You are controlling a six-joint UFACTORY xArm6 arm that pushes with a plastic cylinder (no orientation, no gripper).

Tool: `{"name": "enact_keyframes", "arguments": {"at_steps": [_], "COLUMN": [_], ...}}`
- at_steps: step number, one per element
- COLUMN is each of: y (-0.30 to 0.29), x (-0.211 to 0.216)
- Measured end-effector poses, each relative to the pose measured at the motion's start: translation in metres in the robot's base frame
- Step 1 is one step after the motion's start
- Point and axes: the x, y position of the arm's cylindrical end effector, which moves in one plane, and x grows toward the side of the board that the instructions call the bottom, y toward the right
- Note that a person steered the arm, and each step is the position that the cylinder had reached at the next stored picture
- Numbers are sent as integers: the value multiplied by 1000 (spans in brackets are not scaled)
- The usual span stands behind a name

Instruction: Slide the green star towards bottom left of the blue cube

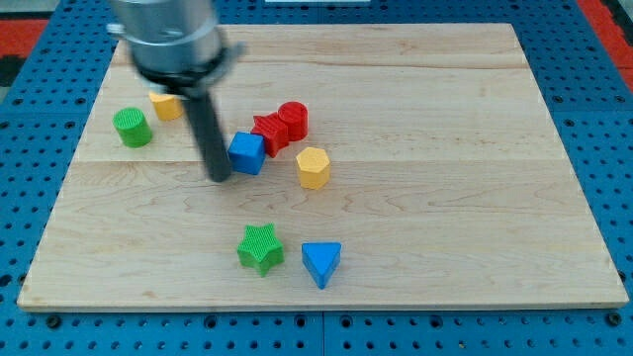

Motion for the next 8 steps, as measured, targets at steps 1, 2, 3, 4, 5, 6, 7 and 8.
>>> {"name": "enact_keyframes", "arguments": {"at_steps": [1,2,3,4,5,6,7,8], "y": [62,78,72,66,50,34,25,42], "x": [19,57,84,87,96,96,96,101]}}
